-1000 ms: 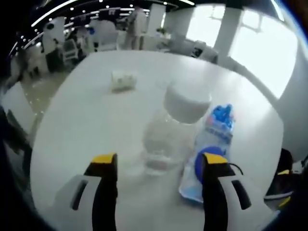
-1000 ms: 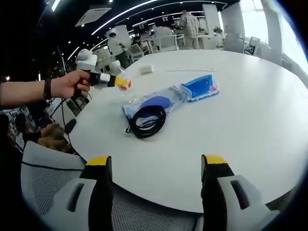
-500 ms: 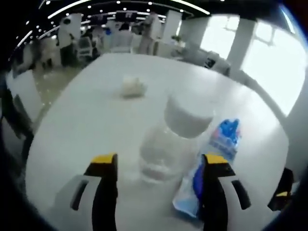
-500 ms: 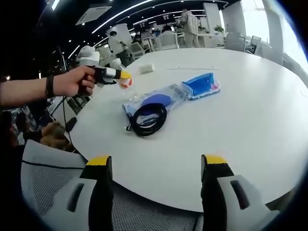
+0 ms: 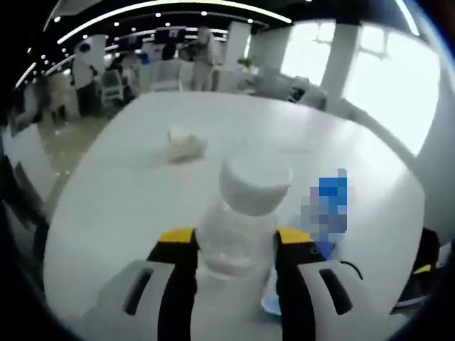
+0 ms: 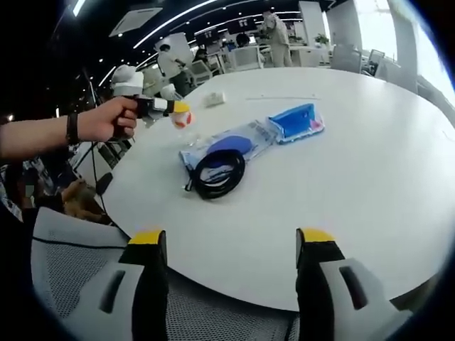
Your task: Arrange the tabletop items into an orderly group along one side of the table until the central work area is clear of visible clutter.
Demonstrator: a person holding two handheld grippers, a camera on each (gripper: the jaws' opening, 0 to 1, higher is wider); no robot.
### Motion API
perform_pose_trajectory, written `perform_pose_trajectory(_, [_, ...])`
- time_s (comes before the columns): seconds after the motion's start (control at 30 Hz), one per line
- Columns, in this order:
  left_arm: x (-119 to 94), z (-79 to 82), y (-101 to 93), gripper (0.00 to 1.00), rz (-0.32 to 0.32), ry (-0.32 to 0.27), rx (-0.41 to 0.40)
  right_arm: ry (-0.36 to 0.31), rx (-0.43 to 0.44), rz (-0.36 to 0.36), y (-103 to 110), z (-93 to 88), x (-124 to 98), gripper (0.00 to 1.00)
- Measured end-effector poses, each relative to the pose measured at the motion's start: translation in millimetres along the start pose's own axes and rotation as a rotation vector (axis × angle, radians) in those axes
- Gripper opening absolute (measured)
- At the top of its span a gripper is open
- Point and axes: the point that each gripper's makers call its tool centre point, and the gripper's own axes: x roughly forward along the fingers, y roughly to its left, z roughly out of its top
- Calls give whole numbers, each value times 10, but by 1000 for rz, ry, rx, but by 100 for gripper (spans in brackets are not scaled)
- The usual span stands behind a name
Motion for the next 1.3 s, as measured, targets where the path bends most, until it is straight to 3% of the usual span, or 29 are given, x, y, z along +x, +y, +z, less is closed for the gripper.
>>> perform_pose_trajectory(0.23, [-42,-30,-30,39,-62,16,53,-4,1,1,9,8,-6,74])
perform_pose_trajectory(0.4, [-64,-41,-67,39,-120,30,130,-9,4,0,7,21,-9,73])
perform_pose_trajectory(0.6, [-81,-64,-125,39,-231,48,227,-12,6,0,6,29,-9,73])
perform_pose_trajectory(0.8, [-96,-67,-151,39,-281,58,302,-9,4,2,16,27,-5,73])
perform_pose_trajectory(0.97, [-102,-66,-143,39,-275,58,273,-11,8,-2,6,29,-4,73])
perform_pose_trajectory(1.07, [-118,-27,-189,42,-285,27,170,-9,6,-2,9,28,-2,73])
perform_pose_trajectory(1.17, [-108,-35,-170,44,-264,15,169,-9,5,-3,7,29,-1,73])
perform_pose_trajectory(1.3, [-90,-87,-167,51,-214,12,104,-12,10,-7,-4,34,-3,73])
